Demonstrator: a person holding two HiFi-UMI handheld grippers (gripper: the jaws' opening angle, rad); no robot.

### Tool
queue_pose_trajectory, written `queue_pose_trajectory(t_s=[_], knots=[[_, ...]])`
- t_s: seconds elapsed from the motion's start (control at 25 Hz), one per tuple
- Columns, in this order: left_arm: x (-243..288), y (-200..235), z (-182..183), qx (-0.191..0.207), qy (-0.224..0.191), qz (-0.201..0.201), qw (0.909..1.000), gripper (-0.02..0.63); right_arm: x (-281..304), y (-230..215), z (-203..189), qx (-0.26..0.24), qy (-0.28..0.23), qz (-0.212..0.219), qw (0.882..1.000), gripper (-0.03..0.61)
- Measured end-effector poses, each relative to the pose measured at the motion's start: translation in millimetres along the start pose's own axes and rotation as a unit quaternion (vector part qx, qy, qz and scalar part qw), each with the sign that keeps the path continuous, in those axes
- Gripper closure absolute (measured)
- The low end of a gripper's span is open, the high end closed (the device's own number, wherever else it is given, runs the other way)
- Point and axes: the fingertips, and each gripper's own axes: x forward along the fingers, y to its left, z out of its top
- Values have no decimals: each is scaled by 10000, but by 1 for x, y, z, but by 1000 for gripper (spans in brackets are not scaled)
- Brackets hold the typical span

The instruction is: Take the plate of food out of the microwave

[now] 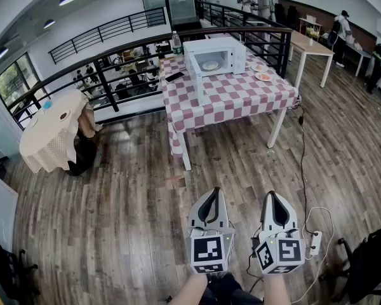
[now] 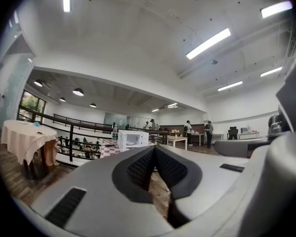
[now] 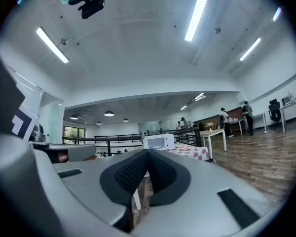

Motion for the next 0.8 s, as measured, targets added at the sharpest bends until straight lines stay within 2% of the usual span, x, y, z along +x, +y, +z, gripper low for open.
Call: queue_pose_trajectory(t_s=[0.8], knots=[[13,-13,-6,51,46,131,9999,604,6,-21,-8,57,36,63,10000,583]])
